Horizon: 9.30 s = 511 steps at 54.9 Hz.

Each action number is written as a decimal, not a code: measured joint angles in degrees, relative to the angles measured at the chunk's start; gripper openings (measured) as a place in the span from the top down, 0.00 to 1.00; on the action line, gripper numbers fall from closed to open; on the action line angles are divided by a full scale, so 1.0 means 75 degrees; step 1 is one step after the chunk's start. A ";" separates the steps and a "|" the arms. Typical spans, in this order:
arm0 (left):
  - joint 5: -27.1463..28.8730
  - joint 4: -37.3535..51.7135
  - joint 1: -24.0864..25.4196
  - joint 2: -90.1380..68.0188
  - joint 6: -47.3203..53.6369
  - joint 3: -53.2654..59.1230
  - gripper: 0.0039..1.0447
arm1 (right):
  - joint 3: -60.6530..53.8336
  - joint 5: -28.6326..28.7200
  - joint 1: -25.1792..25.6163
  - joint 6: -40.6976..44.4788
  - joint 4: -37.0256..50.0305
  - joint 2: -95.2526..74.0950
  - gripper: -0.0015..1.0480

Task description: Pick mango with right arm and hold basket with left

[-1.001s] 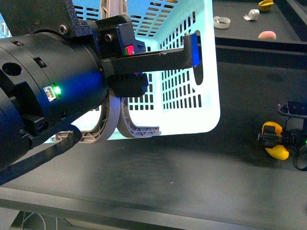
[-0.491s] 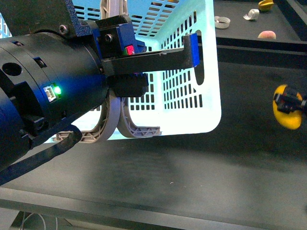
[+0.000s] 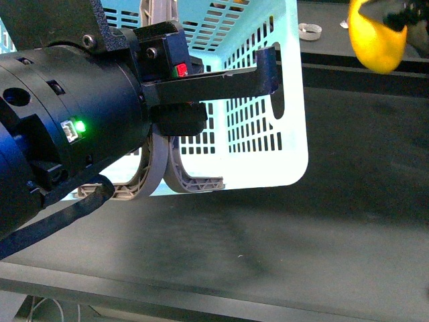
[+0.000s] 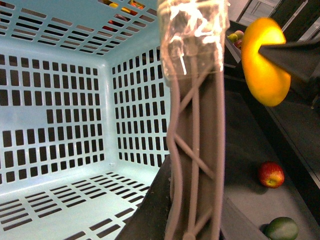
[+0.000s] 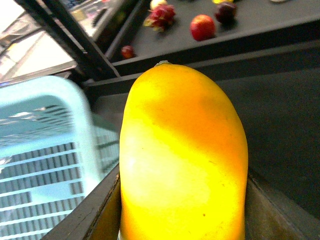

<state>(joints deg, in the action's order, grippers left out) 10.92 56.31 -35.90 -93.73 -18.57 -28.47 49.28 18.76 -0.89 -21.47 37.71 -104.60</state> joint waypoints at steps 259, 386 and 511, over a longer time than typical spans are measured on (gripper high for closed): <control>0.2142 -0.0618 0.0358 -0.1577 -0.0918 -0.1918 0.94 | -0.6525 -0.2489 0.0128 0.2859 -0.5015 1.3916 0.08; 0.4351 -0.3497 0.2203 0.2393 -0.6149 0.1113 0.08 | -0.6525 -0.2489 0.0128 0.2859 -0.5015 1.3916 0.08; -0.1466 -0.7475 0.4768 1.2458 0.2442 0.3509 0.98 | -0.6525 -0.2483 0.0128 0.2862 -0.5027 1.3916 0.08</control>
<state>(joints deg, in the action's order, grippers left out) -0.08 0.25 -0.14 -0.30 -0.25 -2.15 0.34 0.14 0.08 -0.01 0.01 -0.23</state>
